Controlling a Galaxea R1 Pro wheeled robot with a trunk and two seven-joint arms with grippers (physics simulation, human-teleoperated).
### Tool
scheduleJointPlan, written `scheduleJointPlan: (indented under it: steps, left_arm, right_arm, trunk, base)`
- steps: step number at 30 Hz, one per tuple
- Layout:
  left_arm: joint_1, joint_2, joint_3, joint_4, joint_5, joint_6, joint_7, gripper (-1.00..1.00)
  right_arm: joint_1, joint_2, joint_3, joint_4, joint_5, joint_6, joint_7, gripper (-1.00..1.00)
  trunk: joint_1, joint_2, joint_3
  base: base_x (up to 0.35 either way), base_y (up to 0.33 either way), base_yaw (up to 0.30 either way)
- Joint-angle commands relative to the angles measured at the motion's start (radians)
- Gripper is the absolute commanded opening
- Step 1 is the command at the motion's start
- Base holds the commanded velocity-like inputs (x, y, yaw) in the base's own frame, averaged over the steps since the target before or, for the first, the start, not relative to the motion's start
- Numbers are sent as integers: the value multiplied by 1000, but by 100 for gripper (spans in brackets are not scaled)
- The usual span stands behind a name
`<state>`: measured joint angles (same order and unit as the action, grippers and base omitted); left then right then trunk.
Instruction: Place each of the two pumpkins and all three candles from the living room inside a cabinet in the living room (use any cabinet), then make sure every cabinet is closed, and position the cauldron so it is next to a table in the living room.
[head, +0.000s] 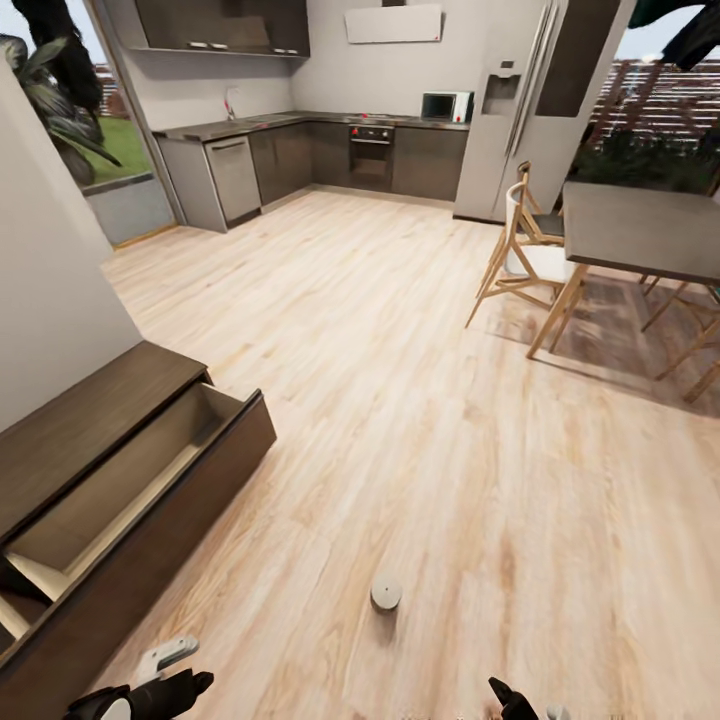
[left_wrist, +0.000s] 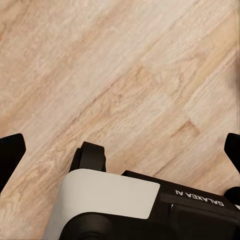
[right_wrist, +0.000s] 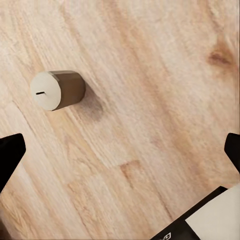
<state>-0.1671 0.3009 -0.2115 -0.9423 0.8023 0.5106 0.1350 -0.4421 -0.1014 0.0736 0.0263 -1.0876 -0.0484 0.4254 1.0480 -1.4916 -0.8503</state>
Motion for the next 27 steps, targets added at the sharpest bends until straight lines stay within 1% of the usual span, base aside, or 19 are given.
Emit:
scheduleJointPlan:
  steps: [1,8,12,19,24,27]
  left_arm:
    - [0,1,-3,-2,11,1,9,100]
    - [0,1,-5,-2,11,1,9,100]
    - [0,1,-33,-2,10,0,11,100]
    - [0,2,-41,-2,9,0,10,100]
    - [0,2,-42,-2,9,0,9,100]
    - [0,2,-42,-2,9,0,9,100]
  right_arm:
    - [-1,0,8,3,-6,-4,5,100]
    - [-1,0,8,3,-6,-4,5,100]
    - [-1,0,8,3,-6,-4,5,100]
    - [-1,0,8,1,-7,-7,5,100]
    - [-1,2,8,1,-8,-61,6,100]
    - [-1,2,8,1,-8,-69,6,100]
  trunk:
    - [0,0,-1]
    - [0,0,-1]
    - [0,0,-1]
    - [0,0,2]
    - [0,0,9]
    - [0,0,13]
  base:
    - [0,0,-281]
    - [0,0,-281]
    - [0,0,-281]
    - [0,0,-273]
    - [0,0,-184]
    - [0,0,-115]
